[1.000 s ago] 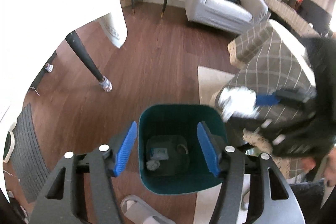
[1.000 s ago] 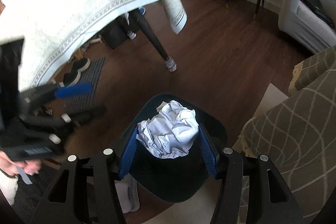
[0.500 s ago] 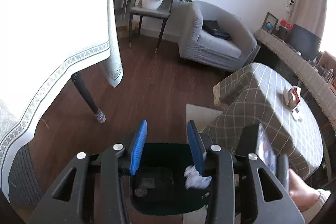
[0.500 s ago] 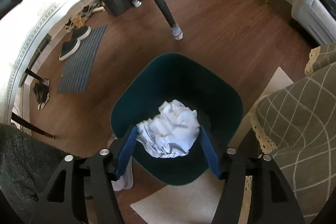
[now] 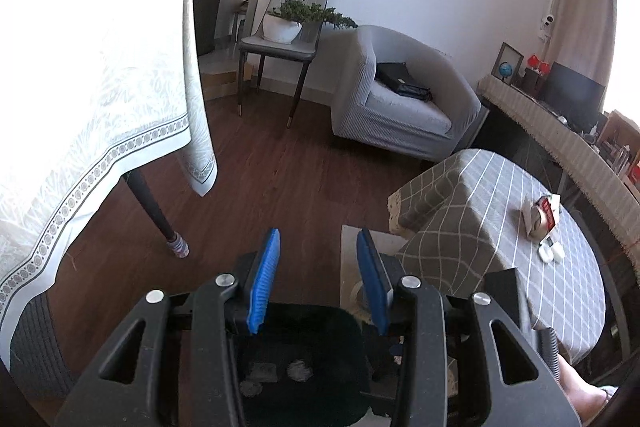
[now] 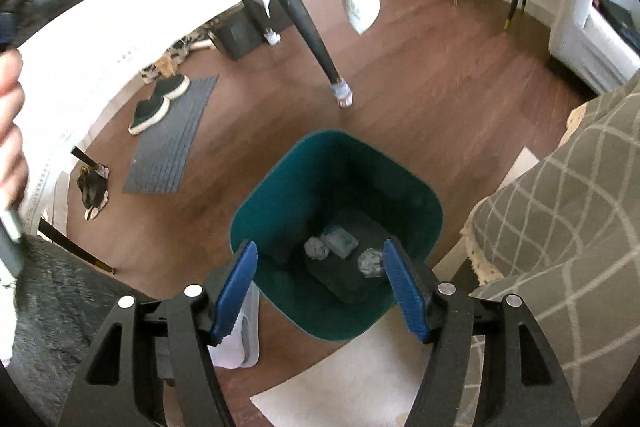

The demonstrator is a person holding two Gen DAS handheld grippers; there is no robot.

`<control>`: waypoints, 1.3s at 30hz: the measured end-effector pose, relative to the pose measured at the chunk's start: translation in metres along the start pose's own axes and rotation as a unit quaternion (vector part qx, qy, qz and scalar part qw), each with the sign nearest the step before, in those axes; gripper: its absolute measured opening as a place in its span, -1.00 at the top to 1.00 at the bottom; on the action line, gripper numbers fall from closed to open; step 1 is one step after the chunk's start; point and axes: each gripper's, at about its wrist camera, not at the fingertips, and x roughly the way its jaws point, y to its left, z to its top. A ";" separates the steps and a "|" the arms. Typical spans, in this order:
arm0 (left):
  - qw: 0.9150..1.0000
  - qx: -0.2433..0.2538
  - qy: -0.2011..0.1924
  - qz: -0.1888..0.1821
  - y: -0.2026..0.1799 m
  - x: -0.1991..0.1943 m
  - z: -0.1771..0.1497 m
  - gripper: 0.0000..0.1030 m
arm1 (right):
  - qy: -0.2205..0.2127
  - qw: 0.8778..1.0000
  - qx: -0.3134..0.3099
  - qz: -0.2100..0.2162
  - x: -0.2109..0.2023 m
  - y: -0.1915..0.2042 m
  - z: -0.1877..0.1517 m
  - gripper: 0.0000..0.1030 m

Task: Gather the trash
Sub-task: 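Move both tools back over the table toward the white lid and ball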

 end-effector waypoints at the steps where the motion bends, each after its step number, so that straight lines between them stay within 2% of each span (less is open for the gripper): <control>1: 1.000 0.001 -0.001 0.000 -0.004 0.001 0.001 0.18 | -0.006 1.000 0.000 0.001 -0.005 0.000 0.001 -0.26; 7: 1.000 0.012 -0.016 0.002 -0.023 0.002 0.005 0.18 | -0.066 0.998 0.003 -0.001 -0.058 -0.011 0.001 -0.11; 14: 0.999 0.024 -0.024 -0.014 -0.050 0.005 0.010 0.18 | -0.122 0.992 0.028 -0.029 -0.111 -0.041 -0.014 -0.01; 26: 0.996 0.071 0.003 -0.061 -0.134 0.033 -0.004 -0.05 | -0.158 0.980 0.088 -0.083 -0.163 -0.108 -0.065 0.03; 34: 0.988 0.115 0.027 -0.095 -0.196 0.055 -0.020 -0.17 | -0.177 0.969 0.127 -0.113 -0.197 -0.146 -0.100 0.04; 39: 0.985 0.130 0.041 -0.109 -0.225 0.067 -0.030 -0.18 | -0.183 0.963 0.151 -0.130 -0.214 -0.171 -0.125 0.06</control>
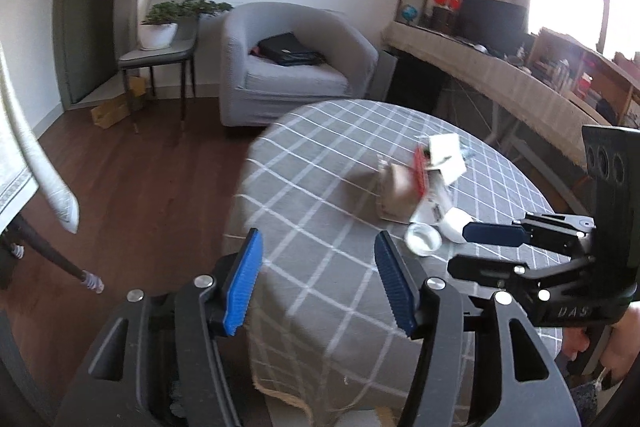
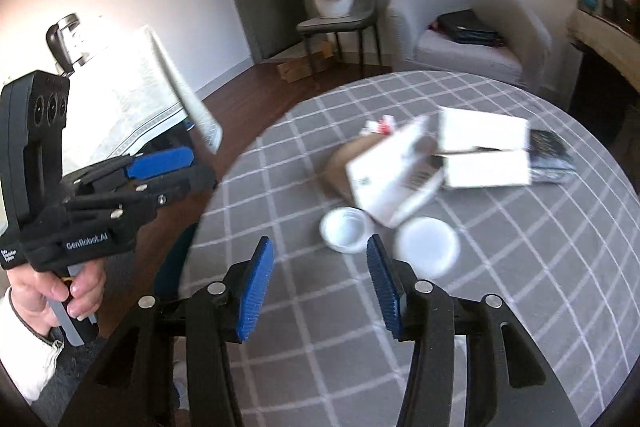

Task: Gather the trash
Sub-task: 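Move both tools back over the table toward the white lid and ball, then grasp the white round lid with the left gripper while the right gripper grasps the white ball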

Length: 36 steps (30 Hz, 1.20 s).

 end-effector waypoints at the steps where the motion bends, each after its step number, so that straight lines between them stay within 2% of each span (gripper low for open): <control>1: 1.000 0.003 0.003 -0.004 -0.006 0.004 0.000 -0.18 | 0.000 1.000 0.004 -0.003 -0.002 -0.004 -0.002 0.06; 10: 0.999 0.028 0.032 -0.020 -0.047 0.040 -0.003 -0.18 | -0.008 0.999 0.034 -0.025 -0.019 -0.042 -0.016 0.12; 21: 0.997 0.056 0.049 -0.005 -0.078 0.069 -0.006 -0.16 | -0.003 0.998 0.037 -0.042 -0.026 -0.060 -0.027 0.15; 25: 0.997 0.059 0.054 0.008 -0.083 0.078 -0.005 -0.06 | 0.001 0.999 0.030 -0.045 -0.024 -0.059 -0.026 0.15; 29: 0.997 0.061 0.051 0.012 -0.084 0.080 -0.003 0.34 | 0.003 0.999 0.025 -0.046 -0.021 -0.058 -0.024 0.15; 36: 0.997 0.059 0.044 0.007 -0.082 0.072 -0.004 0.36 | 0.010 0.999 0.014 -0.047 -0.010 -0.049 -0.021 0.15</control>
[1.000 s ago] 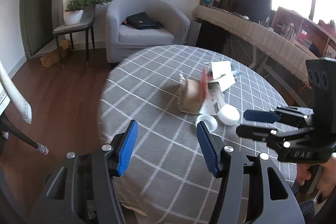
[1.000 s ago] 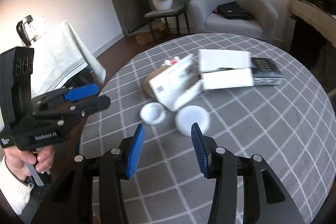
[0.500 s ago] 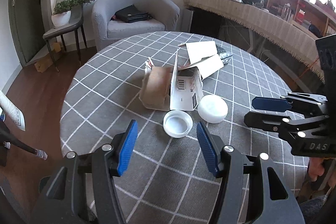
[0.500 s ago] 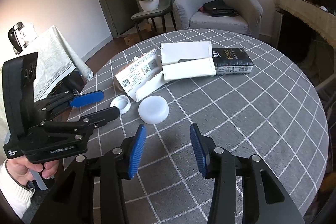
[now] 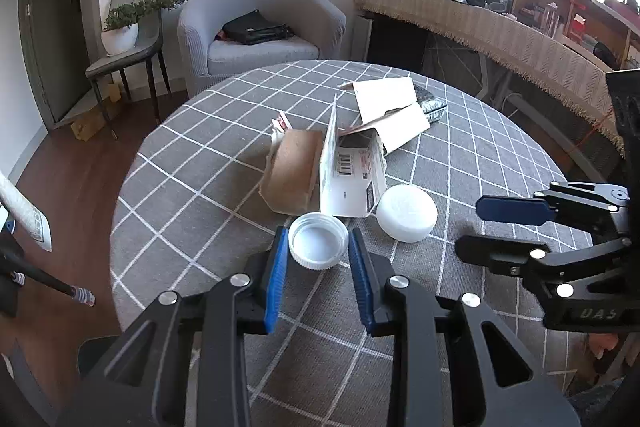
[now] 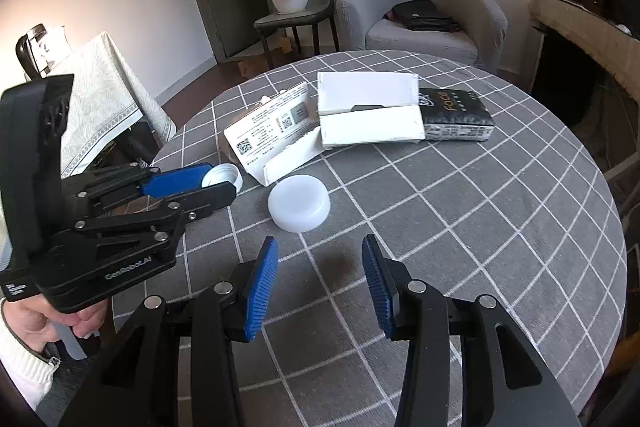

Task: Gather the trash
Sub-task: 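Grasp the white round lid with the left gripper while the right gripper grasps the white ball, then carry the lid and ball over the green bin and open both grippers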

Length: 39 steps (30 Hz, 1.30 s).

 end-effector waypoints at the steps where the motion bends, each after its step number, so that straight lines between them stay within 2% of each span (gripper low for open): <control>1: 1.000 -0.002 0.000 -0.001 0.002 -0.002 0.000 0.36 | 0.001 1.000 -0.001 0.000 0.001 0.001 0.001 0.15; 21: 1.000 -0.030 0.003 -0.003 0.047 -0.029 -0.008 0.36 | 0.023 0.999 -0.017 -0.031 0.028 0.023 0.021 0.19; 30: 0.999 -0.032 0.003 0.003 0.066 -0.043 -0.016 0.36 | 0.040 0.996 -0.010 -0.083 0.038 0.031 0.034 0.26; 32: 0.999 -0.034 0.003 0.006 0.071 -0.046 -0.018 0.36 | 0.036 0.995 -0.004 -0.097 0.032 0.026 0.034 0.26; 39: 0.999 -0.049 0.002 0.016 0.099 -0.056 -0.024 0.36 | 0.001 0.996 0.004 -0.094 0.010 0.031 0.045 0.26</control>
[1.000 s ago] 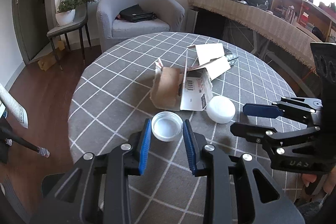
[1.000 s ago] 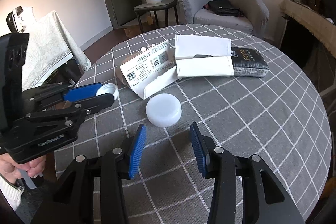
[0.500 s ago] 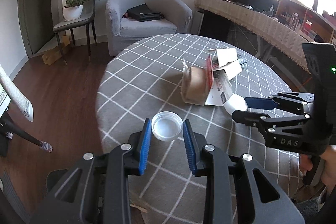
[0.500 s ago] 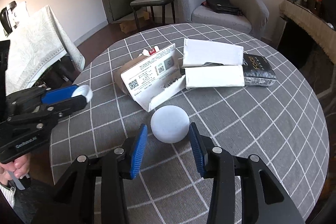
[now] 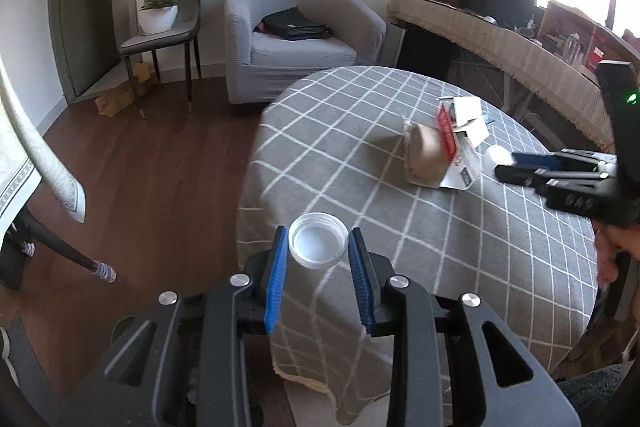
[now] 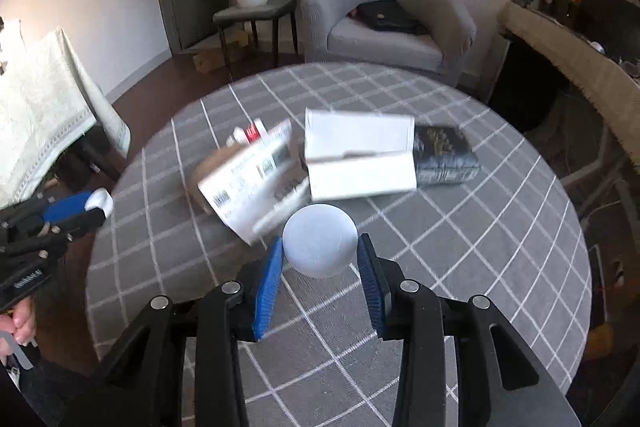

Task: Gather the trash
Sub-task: 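Carry the lid and ball over the green bin and open both grippers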

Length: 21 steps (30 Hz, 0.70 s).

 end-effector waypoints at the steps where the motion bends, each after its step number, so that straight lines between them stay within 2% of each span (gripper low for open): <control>1: 1.000 -0.005 0.000 0.000 0.004 -0.002 -0.002 0.36 | -0.006 1.000 -0.002 0.004 -0.003 0.003 0.003 0.26; 9: 1.000 -0.017 0.010 0.017 0.034 -0.009 -0.015 0.36 | -0.034 0.998 -0.032 0.046 -0.012 0.047 0.021 0.26; 21: 0.996 -0.058 0.051 0.047 0.098 -0.016 -0.057 0.36 | -0.019 0.986 -0.076 0.147 0.005 0.137 0.032 0.25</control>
